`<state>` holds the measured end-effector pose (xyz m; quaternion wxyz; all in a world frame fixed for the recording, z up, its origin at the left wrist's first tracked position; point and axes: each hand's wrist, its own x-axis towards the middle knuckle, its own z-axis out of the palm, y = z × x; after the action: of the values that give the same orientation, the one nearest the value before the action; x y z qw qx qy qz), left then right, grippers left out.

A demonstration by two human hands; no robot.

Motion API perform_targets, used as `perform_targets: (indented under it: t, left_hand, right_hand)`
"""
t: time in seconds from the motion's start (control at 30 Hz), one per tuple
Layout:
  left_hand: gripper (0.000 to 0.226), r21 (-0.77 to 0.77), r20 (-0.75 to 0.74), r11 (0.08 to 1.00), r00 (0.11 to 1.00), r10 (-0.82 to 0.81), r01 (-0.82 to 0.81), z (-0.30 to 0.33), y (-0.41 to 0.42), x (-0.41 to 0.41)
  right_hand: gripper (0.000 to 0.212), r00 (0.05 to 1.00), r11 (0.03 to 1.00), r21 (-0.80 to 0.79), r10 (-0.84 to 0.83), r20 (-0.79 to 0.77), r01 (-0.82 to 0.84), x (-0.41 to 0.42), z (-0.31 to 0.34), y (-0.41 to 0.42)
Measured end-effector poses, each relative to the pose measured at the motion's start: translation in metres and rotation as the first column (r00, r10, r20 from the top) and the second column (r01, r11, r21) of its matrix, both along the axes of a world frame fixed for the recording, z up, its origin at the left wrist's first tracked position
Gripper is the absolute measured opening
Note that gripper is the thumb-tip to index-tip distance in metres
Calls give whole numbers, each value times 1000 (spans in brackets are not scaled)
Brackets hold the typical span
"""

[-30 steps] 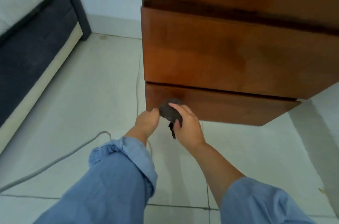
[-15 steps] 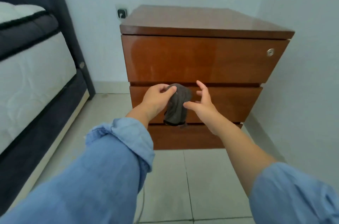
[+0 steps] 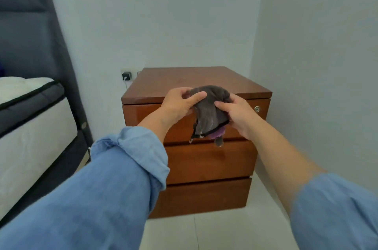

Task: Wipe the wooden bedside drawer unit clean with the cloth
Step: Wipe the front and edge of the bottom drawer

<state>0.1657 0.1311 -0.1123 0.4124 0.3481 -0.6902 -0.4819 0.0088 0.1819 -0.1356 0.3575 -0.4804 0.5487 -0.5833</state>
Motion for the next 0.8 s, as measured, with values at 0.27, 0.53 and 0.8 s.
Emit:
perform_targets:
  t: [0.27,0.53,0.8]
  left_hand:
    - [20,-456,153,887,975,162,-76,71,-51,-42]
    - [31,-701,198,709,935,294,-74,46,-105,-64]
    - [62,-292,41,916,954,298,-274,22,-131,-79]
  right_hand:
    - [15,978,961,-254,-151,-144,111,-38,81,-44]
    - [27,885,947,-245,-287,-366,206,-51,60,-108]
    - [29,673,896,-243,-441,-594,372,-59,26,-131]
